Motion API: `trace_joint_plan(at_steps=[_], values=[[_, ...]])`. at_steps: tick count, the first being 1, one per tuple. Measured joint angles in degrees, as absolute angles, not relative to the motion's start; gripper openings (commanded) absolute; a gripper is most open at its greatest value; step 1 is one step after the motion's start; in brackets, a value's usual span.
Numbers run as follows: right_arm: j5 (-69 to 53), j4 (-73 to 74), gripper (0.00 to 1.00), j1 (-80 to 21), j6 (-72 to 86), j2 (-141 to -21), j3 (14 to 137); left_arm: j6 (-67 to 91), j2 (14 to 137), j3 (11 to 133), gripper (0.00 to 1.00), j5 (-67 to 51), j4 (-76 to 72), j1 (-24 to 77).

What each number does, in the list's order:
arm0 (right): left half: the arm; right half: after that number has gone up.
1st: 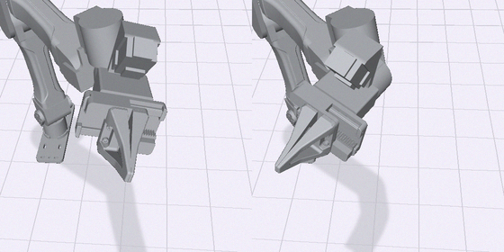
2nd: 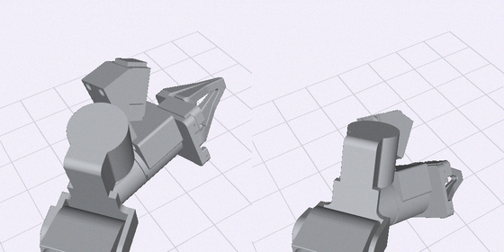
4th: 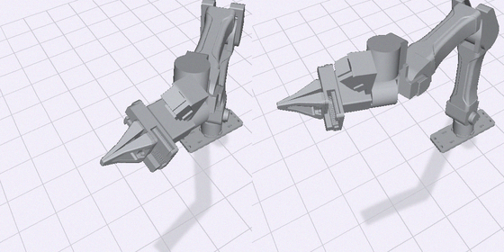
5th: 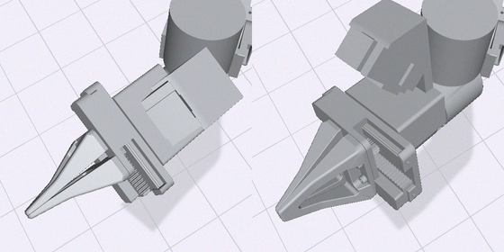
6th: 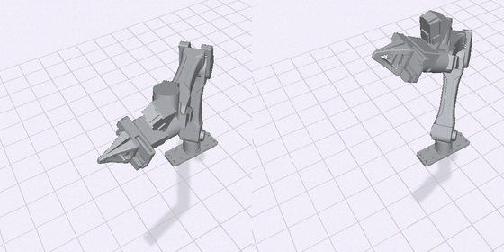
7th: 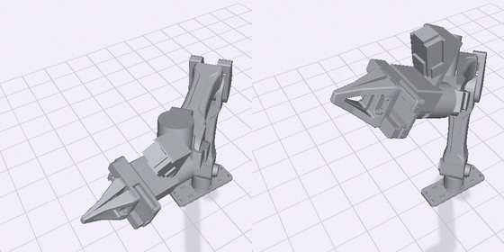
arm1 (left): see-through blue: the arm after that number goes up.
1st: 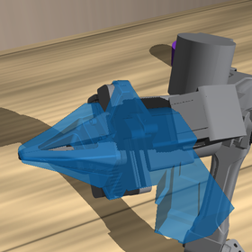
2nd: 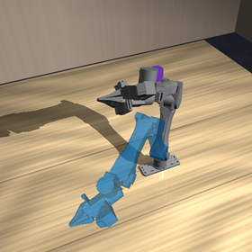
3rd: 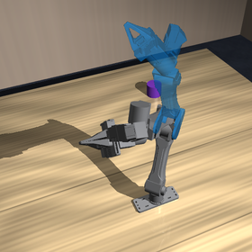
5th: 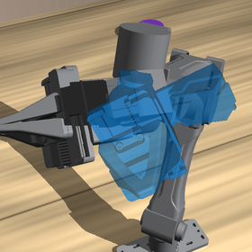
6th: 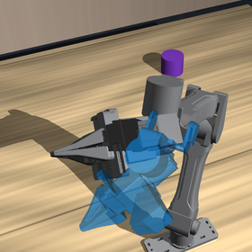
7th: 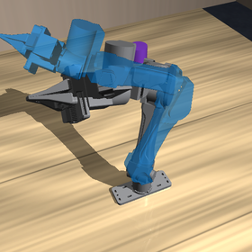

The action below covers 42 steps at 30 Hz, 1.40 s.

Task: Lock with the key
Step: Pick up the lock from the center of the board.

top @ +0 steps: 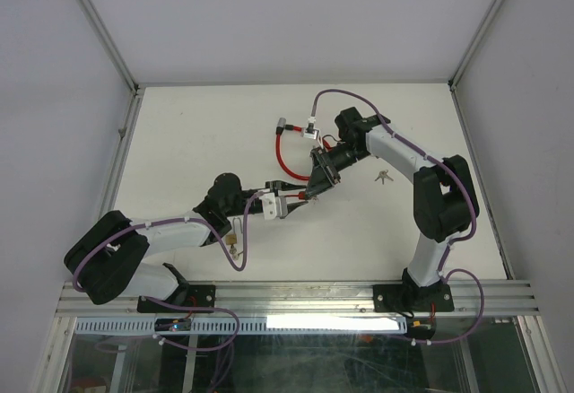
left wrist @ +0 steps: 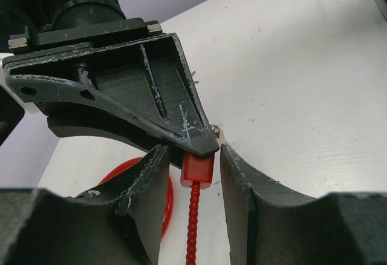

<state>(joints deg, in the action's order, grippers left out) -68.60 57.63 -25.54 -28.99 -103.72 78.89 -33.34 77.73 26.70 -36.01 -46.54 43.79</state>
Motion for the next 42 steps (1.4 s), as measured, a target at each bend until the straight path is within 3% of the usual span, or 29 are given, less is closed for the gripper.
trace_joint_plan(at_steps=[13,17,19,20,26,30,34,42], values=[[-69.43,58.04,0.00,-25.54,-29.69,-103.72,78.91,-33.87,77.76,26.70,0.29,-36.12,-44.86,43.79],[-69.41,58.26,0.00,-25.54,-29.69,-103.72,78.91,-34.02,77.76,26.70,0.13,-36.14,-44.75,43.79],[-69.43,58.52,0.00,-25.52,-29.58,-103.72,78.91,-34.46,77.76,26.72,0.00,-36.27,-44.66,43.79],[-69.41,58.70,0.00,-25.50,-29.50,-103.72,78.91,-34.48,77.76,26.72,0.00,-36.34,-44.60,43.81],[-69.41,58.94,0.45,-25.39,-29.52,-103.74,78.91,-34.63,77.76,26.72,0.00,-36.36,-44.51,43.83],[-69.49,59.37,0.65,-25.45,-30.44,-103.72,79.05,-32.88,77.43,26.28,0.00,-35.86,-44.60,43.79],[-69.23,59.44,0.71,-25.43,-31.94,-103.70,79.18,-30.81,76.05,24.40,0.00,-34.85,-44.71,43.77],[-67.70,60.62,0.73,-23.24,-35.90,-101.82,79.18,-27.16,71.99,20.16,0.00,-34.52,-46.35,43.77]])
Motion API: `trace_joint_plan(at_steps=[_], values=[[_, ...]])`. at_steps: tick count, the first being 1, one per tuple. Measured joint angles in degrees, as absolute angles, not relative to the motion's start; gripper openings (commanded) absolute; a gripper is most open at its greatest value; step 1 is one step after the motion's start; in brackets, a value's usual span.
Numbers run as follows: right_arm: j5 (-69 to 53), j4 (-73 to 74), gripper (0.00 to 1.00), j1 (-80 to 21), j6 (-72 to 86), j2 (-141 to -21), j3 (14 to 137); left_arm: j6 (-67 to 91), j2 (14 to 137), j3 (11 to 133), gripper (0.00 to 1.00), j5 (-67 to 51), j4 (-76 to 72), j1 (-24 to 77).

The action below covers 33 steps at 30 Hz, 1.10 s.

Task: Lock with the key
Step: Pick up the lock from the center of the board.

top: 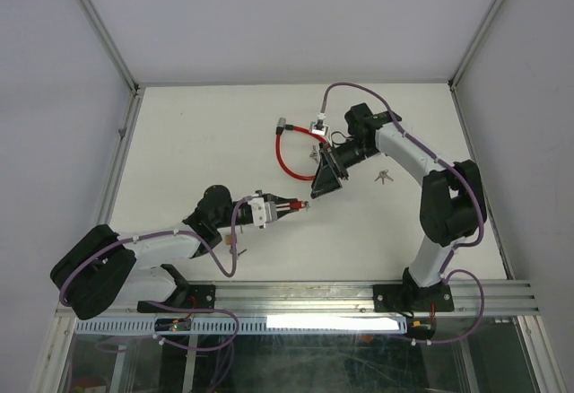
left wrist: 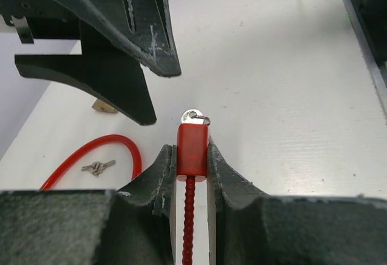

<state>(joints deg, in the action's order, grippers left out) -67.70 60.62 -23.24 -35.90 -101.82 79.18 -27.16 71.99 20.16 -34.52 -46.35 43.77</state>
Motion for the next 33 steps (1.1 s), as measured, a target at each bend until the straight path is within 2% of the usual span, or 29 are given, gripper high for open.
trace_joint_plan(at_steps=[12,23,25,28,33], values=[[-65.30,63.64,0.72,-20.67,-43.16,-95.37,79.83,-21.76,66.35,17.45,0.00,-34.54,-47.79,43.77],[-64.95,63.07,0.72,-19.79,-53.43,-86.67,78.70,-16.64,65.91,17.37,0.00,-34.54,-49.36,43.77],[-65.39,62.89,0.78,-19.79,-58.15,-84.53,76.90,-15.84,65.80,17.34,0.00,-34.57,-49.45,43.77],[-66.04,63.05,0.97,-19.79,-66.48,-81.65,74.02,-15.25,65.63,17.30,0.00,-34.57,-49.67,43.77],[-67.55,61.93,1.00,-19.79,-71.33,-79.94,72.31,-14.20,65.56,17.15,0.00,-34.57,-50.70,43.77]])
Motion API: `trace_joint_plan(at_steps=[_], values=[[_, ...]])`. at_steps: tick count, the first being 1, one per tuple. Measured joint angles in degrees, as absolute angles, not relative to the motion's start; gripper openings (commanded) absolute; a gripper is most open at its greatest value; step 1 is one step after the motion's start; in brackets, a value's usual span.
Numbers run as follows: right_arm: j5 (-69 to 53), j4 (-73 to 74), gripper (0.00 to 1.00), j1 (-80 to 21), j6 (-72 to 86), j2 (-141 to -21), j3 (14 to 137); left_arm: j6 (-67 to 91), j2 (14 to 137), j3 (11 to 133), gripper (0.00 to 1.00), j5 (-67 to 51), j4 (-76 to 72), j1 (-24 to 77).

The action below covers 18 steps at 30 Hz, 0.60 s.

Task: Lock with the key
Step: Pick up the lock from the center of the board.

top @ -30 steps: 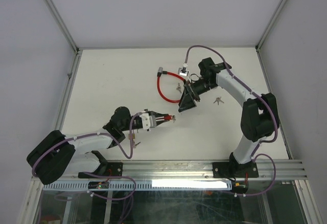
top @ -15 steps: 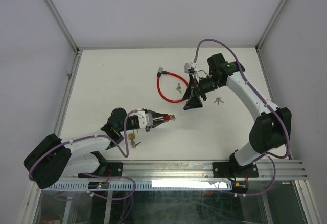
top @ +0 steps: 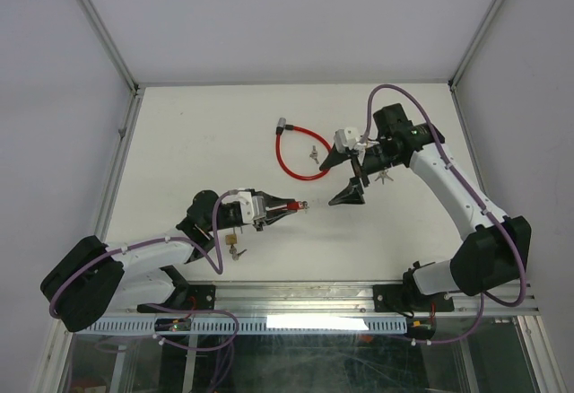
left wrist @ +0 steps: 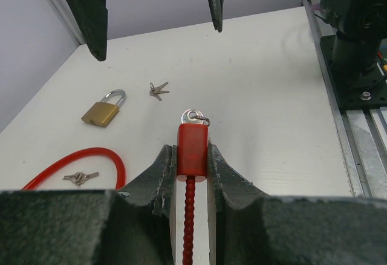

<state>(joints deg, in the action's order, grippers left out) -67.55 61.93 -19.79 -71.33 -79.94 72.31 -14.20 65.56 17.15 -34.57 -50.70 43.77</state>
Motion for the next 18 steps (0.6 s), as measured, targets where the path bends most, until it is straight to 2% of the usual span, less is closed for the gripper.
trace_joint_plan(at_steps=[7,18], values=[[-69.60,61.28,0.99,-19.79,-75.77,-79.88,70.54,-13.06,65.54,16.86,0.00,-34.57,-52.01,43.44],[-70.26,63.02,0.91,-19.79,-88.97,-77.21,63.75,-11.00,66.41,16.25,0.00,-34.57,-55.24,43.40]])
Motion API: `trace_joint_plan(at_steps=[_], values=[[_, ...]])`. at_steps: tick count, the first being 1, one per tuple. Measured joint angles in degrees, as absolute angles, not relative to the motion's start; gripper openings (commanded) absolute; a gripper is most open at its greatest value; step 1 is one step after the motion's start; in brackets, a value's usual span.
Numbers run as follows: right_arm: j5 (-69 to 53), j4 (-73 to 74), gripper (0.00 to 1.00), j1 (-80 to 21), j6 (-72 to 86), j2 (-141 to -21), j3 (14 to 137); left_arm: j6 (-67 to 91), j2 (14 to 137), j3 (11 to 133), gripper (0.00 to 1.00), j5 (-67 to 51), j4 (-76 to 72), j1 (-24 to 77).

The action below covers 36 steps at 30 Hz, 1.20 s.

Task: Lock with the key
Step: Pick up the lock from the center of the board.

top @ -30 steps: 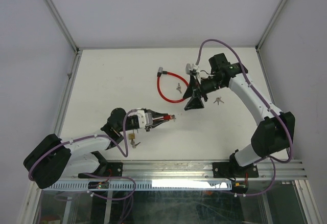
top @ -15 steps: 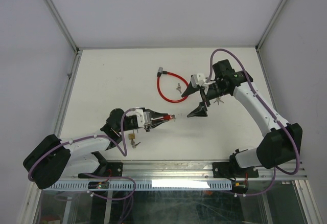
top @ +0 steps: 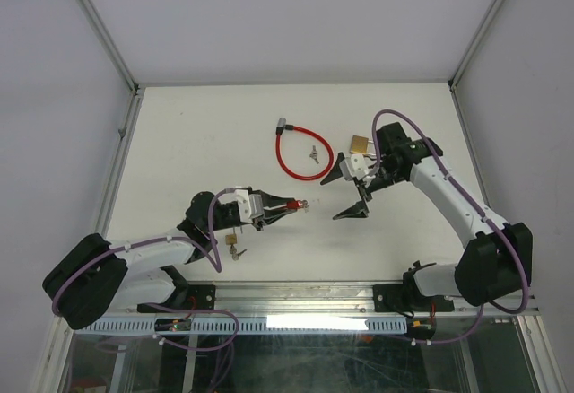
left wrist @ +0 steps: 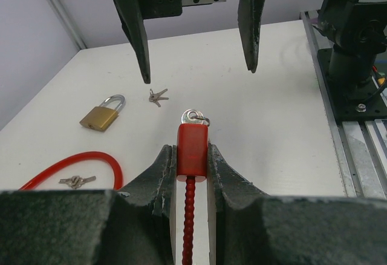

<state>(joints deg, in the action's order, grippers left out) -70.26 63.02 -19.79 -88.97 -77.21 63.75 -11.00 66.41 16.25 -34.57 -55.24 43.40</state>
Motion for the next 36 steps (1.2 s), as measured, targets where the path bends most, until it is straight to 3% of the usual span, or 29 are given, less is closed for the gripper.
trace_joint_plan(at_steps=[17,25,36], values=[[-66.22,59.27,0.81,-19.86,-96.07,-74.00,61.28,-6.15,70.02,16.32,0.00,-35.09,-57.10,43.00],[-63.00,57.28,0.70,-22.81,-97.38,-74.00,61.28,-3.33,72.38,17.91,0.00,-37.32,-57.10,42.26],[-60.20,50.59,0.49,-28.84,-91.11,-74.56,61.25,-2.07,73.60,19.77,0.00,-38.39,-56.86,42.26]])
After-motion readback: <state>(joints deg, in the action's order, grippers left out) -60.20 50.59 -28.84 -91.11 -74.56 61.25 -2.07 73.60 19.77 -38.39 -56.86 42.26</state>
